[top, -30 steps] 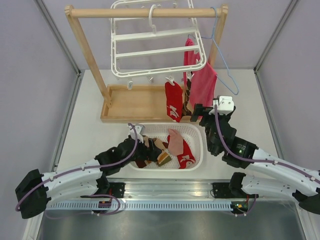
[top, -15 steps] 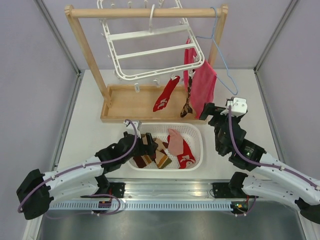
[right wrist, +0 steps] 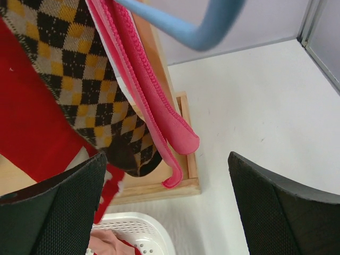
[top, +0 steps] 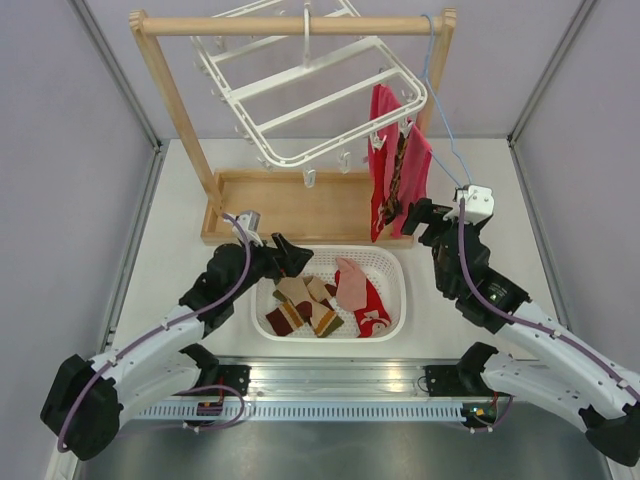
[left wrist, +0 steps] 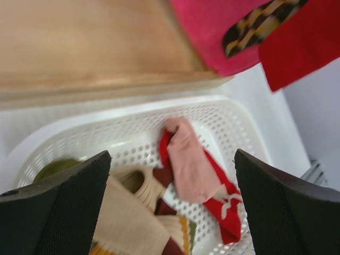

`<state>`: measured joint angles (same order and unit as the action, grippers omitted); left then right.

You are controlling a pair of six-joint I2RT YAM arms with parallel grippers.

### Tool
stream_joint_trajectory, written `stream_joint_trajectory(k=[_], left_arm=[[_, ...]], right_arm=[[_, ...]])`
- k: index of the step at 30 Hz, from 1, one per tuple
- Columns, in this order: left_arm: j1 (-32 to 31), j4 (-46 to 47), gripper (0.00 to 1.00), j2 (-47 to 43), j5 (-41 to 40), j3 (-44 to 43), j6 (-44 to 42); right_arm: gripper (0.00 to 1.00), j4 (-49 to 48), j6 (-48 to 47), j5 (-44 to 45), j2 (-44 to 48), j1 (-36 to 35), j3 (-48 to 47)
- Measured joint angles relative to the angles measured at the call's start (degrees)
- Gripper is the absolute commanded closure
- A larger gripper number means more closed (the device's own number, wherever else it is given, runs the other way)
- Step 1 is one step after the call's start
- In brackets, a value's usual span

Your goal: Remove the socks clipped to the hanger

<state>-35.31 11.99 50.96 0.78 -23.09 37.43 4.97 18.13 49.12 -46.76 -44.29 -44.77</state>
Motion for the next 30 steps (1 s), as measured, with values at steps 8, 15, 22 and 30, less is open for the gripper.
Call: stream_joint_trajectory(k=[8,15,22,30], left_arm=[[4.1,23.7,0.0,12.6,13.3,-1.2,1.6],[2.4,36.9,0.0,22.3,15.6,-6.8,2.2],[-6.4,38.6,0.0,26.0,7.8,-15.2,-4.9],[-9.0,39.4,0.0,32.5,-0.4,-18.1,-13.0]], right_arm=[[0.02,0.2,0.8,-3.8,0.2,3.0,0.6],[0.02,0.3,1.2,-5.7,1.4,5.2,1.3],[0.02,0.3,1.2,-7.2,1.7,6.3,1.4],[0.02,0.3,1.2,-8.2,2.9,7.3,1.4]])
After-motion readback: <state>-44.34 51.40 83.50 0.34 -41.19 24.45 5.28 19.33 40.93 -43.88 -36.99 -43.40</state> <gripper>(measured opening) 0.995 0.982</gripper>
